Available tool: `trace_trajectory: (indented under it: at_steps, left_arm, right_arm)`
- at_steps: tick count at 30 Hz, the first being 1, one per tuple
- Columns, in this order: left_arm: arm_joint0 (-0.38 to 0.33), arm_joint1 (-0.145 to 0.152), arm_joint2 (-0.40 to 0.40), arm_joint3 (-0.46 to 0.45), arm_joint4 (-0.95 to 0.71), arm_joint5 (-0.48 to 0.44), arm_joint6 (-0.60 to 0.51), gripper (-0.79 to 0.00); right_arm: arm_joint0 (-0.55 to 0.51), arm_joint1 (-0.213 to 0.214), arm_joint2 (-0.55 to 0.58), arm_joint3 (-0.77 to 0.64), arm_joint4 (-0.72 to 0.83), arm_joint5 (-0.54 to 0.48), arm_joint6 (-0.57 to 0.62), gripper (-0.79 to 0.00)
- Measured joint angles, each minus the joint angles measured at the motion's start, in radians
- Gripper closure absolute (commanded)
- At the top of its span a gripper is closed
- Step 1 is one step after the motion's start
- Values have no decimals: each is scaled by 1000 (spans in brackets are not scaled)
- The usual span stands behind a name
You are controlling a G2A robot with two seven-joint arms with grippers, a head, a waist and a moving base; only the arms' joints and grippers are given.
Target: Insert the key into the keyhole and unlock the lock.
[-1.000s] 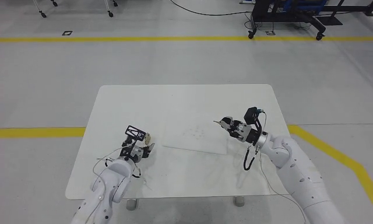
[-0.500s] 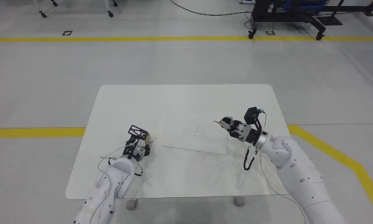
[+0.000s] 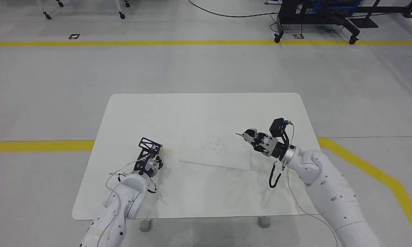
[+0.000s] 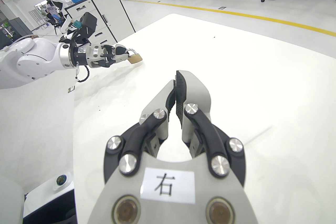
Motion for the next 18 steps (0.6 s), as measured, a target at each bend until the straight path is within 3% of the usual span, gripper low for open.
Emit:
trace_trajectory:
  at_steps: [5,8,18]
  left_arm:
    - [6,3,-30,-18,-12,-15,19,0]
    - [13,9,-39,-45,63,-31,92,0]
    - [15,4,-56,-45,-21,-52,79,0]
  right_arm:
    - [0,0,0,0,0,0,0,0]
    - [0,0,0,0,0,0,0,0]
    - [-1,0,0,-1,1,1,-1,0]
